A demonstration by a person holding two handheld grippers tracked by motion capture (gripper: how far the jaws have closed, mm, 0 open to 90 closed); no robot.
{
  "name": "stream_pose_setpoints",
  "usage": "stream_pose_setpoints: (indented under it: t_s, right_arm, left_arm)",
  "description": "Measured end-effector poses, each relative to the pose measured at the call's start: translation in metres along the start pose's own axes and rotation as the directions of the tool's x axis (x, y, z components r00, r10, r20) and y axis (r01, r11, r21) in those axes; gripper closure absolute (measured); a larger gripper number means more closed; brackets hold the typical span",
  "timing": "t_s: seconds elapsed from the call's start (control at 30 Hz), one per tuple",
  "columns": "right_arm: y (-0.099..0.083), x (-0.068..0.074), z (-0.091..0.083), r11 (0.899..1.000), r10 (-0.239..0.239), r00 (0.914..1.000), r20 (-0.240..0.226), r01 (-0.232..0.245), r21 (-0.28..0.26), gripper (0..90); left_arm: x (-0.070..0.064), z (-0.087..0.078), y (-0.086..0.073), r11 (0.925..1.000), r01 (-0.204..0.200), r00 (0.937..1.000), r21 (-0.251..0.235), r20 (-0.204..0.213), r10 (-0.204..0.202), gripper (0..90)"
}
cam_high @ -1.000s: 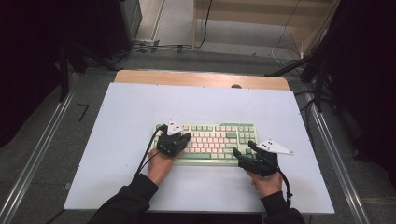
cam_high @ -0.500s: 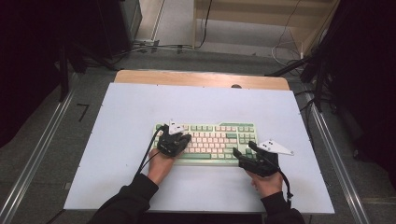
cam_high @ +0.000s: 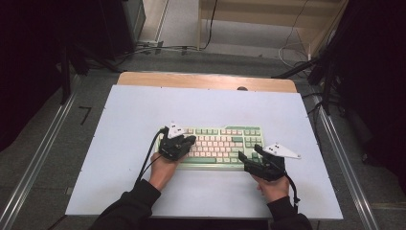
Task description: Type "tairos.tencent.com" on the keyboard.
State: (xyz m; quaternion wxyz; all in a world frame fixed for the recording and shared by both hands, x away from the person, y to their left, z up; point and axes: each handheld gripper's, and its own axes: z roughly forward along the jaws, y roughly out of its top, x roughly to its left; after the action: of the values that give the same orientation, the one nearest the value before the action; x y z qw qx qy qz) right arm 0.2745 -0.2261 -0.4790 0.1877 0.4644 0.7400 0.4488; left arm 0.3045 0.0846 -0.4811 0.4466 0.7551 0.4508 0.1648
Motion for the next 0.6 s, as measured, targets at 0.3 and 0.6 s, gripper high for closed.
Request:
stream_pose_setpoints:
  t_s: [0.3, 0.6]
  right_arm:
    - [0.001, 0.001, 0.002, 1.000, -0.005, 1.0000, -0.006, 0.005, 0.001, 26.9]
    - [0.004, 0.005, 0.007, 1.000, -0.016, 0.9996, -0.021, 0.016, 0.000, 26.9]
  left_arm:
    - [0.002, -0.005, 0.000, 0.9995, 0.027, 0.9990, -0.017, 0.036, -0.026, 61.4]
    - [0.009, -0.015, -0.003, 0.9970, 0.063, 0.9979, -0.045, 0.017, -0.062, 43.5]
